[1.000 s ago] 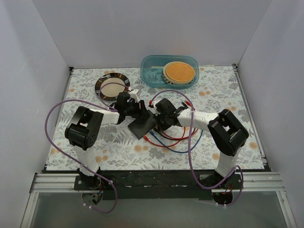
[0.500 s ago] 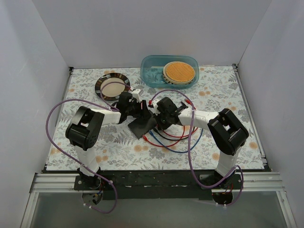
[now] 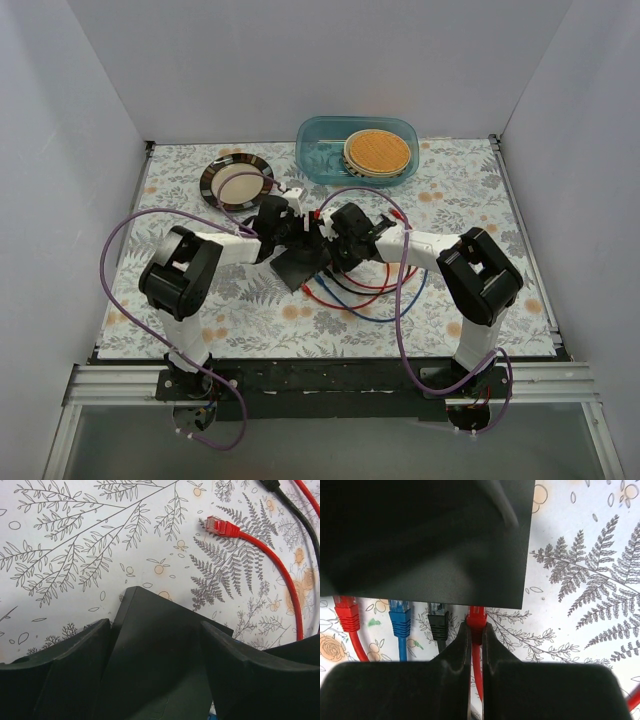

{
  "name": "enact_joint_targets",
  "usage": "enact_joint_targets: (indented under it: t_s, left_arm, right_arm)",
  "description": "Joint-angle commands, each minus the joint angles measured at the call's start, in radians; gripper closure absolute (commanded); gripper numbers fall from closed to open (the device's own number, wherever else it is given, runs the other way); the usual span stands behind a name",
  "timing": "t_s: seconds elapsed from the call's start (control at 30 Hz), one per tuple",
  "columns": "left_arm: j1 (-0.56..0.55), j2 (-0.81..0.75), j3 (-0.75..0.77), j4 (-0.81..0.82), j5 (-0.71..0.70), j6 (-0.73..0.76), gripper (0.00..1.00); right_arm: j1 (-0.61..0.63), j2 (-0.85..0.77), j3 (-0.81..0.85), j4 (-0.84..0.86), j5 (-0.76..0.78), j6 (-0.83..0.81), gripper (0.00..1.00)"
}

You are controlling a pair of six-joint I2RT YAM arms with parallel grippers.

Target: Insert the plug into the switch port

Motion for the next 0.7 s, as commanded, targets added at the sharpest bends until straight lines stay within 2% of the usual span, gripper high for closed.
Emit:
enact_joint_targets:
  t_s: [0.0,0.07,0.1,0.2,0.23,0.3,0.4,0.43,0.5,0.53,0.67]
  left_arm:
    - [-0.130,-0.001,-0.013,-0.265,0.156,-0.110,0.22]
    - [-0.104,-0.015,-0.005,-0.275,0.111,-0.121,0.11]
    - [-0.067,-0.018,-0.007,-0.273,0.093,-0.125,0.09]
    - [0.013,-0.028,0.013,-0.284,0.036,-0.138,0.03]
    - [0.030,-0.028,0.022,-0.294,-0.001,-0.142,0.02]
    - [0.066,-0.039,0.050,-0.325,-0.041,-0.142,0.02]
    - [0.096,-0.076,0.079,-0.360,-0.107,-0.152,0.02]
    - [0.100,-0.090,0.088,-0.370,-0.122,-0.156,0.02]
    - [0.109,-0.137,0.105,-0.393,-0.159,-0.159,0.02]
    - [0.111,-0.157,0.107,-0.394,-0.170,-0.159,0.02]
    - [0.111,-0.301,0.085,-0.394,-0.188,-0.162,0.02]
  right_arm:
    - [0.000,0.001,0.064,0.458,0.049,0.019,0.99]
    - [-0.002,-0.015,0.048,0.435,0.087,0.027,0.99]
    - [-0.002,-0.030,0.023,0.421,0.088,0.038,0.99]
    - [-0.002,-0.067,-0.033,0.410,0.104,0.056,0.87]
    - [-0.002,-0.076,-0.047,0.404,0.111,0.062,0.80]
    - [-0.002,-0.102,-0.066,0.392,0.115,0.067,0.72]
    - [-0.003,-0.133,-0.092,0.360,0.133,0.078,0.53]
    - [-0.002,-0.142,-0.091,0.338,0.154,0.081,0.42]
    - [-0.003,-0.173,-0.092,0.288,0.174,0.082,0.32]
    - [-0.003,-0.185,-0.095,0.278,0.187,0.084,0.22]
    - [-0.002,-0.309,-0.123,0.251,0.228,0.087,0.07]
